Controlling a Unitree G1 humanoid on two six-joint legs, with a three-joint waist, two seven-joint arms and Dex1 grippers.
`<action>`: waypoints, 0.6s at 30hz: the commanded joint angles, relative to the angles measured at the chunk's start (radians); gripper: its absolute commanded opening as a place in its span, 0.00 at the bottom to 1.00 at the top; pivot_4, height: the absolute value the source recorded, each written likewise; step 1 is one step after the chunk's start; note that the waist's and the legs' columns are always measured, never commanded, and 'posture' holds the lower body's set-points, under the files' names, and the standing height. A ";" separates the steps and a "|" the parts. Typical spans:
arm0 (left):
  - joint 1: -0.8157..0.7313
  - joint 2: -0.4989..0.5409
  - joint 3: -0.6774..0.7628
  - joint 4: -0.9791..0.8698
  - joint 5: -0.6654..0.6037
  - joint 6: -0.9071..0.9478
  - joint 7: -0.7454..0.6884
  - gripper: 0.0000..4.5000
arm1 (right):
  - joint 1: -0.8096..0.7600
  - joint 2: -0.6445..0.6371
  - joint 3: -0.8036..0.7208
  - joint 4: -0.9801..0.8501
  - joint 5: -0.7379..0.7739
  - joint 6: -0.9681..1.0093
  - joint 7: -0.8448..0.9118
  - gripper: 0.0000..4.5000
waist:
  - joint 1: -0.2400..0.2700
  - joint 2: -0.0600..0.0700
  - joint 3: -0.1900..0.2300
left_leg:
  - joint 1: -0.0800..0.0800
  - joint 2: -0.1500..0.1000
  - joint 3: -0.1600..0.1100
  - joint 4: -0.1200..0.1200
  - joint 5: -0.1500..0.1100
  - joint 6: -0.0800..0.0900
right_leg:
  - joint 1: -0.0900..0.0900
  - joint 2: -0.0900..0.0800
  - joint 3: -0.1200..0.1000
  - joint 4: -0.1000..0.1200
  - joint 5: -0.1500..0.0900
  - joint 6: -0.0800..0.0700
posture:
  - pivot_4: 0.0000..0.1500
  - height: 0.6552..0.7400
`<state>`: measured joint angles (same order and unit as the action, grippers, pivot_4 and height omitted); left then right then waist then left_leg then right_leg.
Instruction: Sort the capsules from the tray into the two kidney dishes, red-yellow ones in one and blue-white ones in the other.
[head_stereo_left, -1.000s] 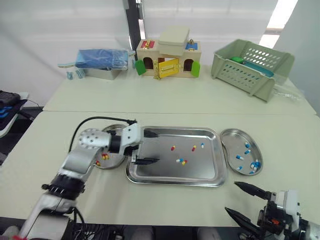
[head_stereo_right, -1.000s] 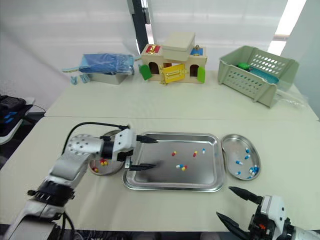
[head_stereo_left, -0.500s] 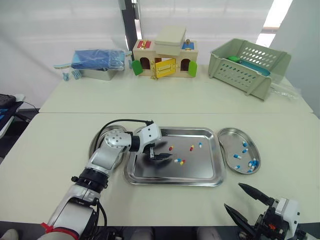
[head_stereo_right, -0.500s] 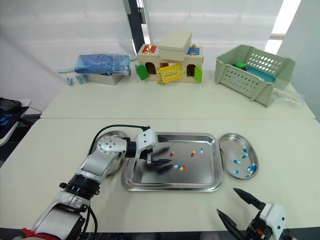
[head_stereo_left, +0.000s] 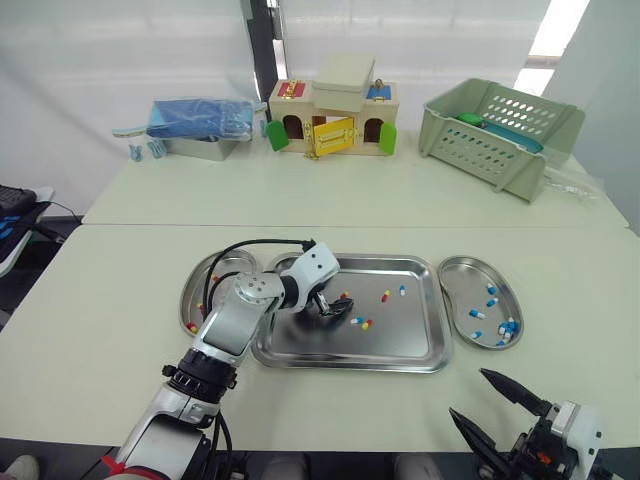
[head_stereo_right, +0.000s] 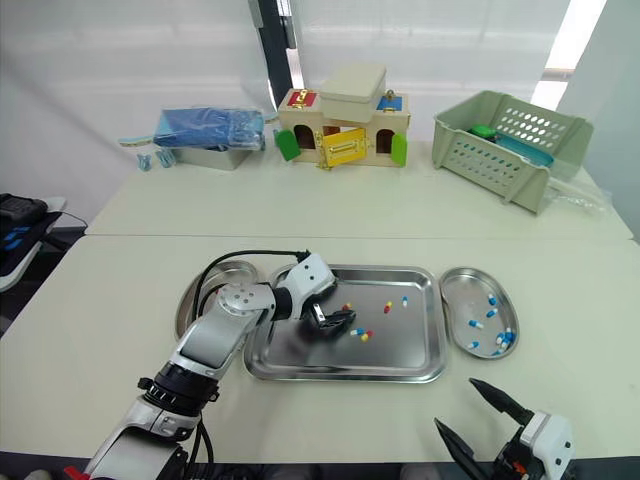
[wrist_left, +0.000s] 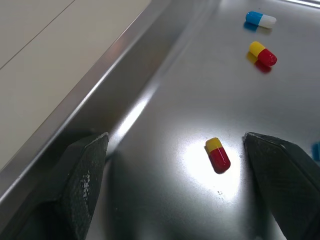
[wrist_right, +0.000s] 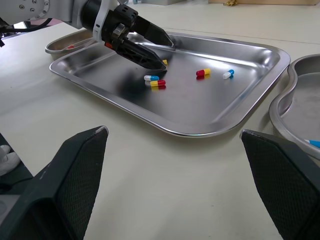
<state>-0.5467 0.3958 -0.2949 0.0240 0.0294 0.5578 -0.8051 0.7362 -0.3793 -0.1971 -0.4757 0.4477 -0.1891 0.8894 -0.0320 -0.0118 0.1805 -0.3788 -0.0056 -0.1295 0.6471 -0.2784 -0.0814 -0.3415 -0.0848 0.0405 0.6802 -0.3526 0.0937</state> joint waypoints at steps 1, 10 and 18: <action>0.010 0.017 -0.019 -0.049 0.004 0.031 -0.003 1.00 | 0.015 0.000 -0.002 -0.025 0.011 -0.019 -0.013 0.99 | 0.000 0.000 0.000 | 0.000 0.000 0.000 0.000 0.000 0.000 | 0.000 0.000 0.000 0.000 0.000 0.000 | 1.00 1.00; 0.023 0.037 -0.041 -0.075 0.002 0.058 -0.010 0.60 | 0.009 -0.013 0.012 -0.062 0.009 0.008 -0.056 1.00 | 0.000 0.001 0.000 | 0.000 0.000 0.000 0.000 0.000 0.000 | 0.000 0.000 0.000 0.000 0.000 0.000 | 1.00 1.00; 0.030 0.035 -0.041 -0.084 -0.003 0.065 -0.004 0.03 | 0.007 -0.024 0.018 -0.076 0.010 0.019 -0.076 1.00 | 0.000 0.001 -0.001 | 0.000 0.000 0.000 0.000 0.000 0.000 | 0.000 0.000 0.000 0.000 0.000 0.000 | 1.00 1.00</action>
<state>-0.5251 0.4213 -0.3295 -0.0436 0.0225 0.6186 -0.8157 0.7359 -0.3967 -0.1740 -0.5116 0.4507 -0.1633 0.8199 -0.0315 -0.0106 0.1796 -0.3786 -0.0056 -0.1293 0.6472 -0.2784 -0.0814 -0.3412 -0.0847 0.0406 0.6802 -0.3526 0.0937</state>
